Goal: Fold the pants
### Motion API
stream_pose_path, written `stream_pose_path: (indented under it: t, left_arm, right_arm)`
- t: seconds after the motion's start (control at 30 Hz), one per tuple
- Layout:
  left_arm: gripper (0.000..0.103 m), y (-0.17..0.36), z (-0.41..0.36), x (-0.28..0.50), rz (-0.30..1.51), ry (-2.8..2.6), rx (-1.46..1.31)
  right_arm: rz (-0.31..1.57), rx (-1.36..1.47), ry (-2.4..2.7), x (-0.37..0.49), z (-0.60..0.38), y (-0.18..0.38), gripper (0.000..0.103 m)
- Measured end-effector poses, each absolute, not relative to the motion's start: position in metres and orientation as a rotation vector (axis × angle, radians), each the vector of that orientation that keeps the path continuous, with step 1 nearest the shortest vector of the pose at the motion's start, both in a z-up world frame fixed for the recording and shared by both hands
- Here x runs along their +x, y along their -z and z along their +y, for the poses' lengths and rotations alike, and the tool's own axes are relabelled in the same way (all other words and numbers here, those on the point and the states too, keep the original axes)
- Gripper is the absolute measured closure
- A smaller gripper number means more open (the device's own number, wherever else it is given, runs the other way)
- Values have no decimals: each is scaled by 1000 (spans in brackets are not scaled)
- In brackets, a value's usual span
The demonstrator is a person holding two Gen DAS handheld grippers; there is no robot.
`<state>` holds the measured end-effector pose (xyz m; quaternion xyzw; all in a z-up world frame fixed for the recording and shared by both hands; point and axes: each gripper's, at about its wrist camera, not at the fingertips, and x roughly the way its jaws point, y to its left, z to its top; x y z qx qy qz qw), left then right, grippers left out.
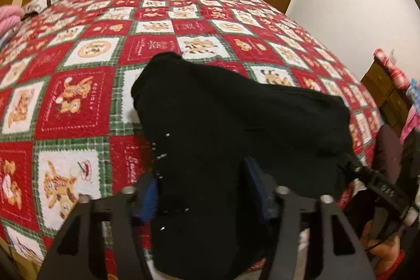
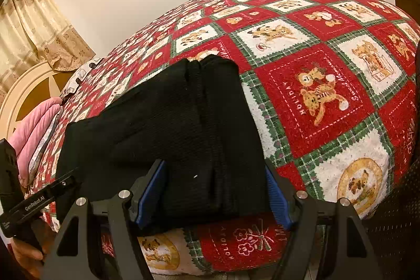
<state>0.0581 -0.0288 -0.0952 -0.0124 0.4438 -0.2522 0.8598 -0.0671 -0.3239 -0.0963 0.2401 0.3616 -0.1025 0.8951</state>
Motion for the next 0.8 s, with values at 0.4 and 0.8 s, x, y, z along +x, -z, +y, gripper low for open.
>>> stream_pose_path:
  t: [0.4,0.8]
  left_arm:
    - [84,80,-35,51,836,503,31]
    - [86,51,-25,55,689,445,104]
  right_arm:
    - [731,246,265,-59,-285,67,64]
    - [638,157,191,-44,-256,27,69]
